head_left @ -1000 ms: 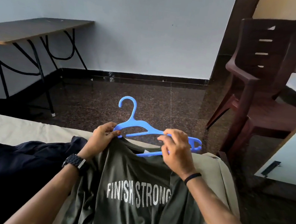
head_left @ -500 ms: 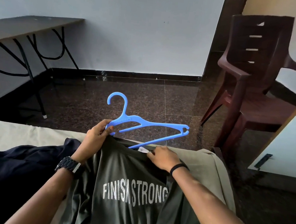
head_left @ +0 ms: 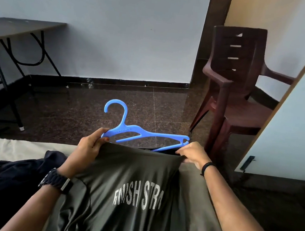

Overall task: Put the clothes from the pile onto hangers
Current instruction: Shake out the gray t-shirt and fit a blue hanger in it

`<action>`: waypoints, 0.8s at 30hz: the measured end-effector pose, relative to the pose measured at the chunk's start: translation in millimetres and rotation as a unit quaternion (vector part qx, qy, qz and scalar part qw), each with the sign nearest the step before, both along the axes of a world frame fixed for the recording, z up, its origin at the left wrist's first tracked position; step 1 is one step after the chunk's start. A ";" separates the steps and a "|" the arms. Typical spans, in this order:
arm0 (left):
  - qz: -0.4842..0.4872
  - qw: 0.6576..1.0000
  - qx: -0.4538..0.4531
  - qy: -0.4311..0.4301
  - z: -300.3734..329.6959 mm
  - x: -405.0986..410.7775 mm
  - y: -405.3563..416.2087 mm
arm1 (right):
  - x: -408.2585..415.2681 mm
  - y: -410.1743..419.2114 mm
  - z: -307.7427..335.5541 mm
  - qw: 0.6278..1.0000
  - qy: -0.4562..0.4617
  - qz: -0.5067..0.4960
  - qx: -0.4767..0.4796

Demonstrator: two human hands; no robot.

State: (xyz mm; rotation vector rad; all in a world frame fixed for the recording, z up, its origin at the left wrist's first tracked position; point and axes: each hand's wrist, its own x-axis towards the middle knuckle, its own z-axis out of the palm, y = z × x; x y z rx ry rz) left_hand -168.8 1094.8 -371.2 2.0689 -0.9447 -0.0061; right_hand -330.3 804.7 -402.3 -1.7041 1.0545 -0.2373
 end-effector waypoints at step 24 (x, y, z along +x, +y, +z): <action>-0.105 0.983 0.084 -0.128 135.2 -33.8 23.5 | -24.5 -4.6 88.5 0.978 0.099 0.163 -0.087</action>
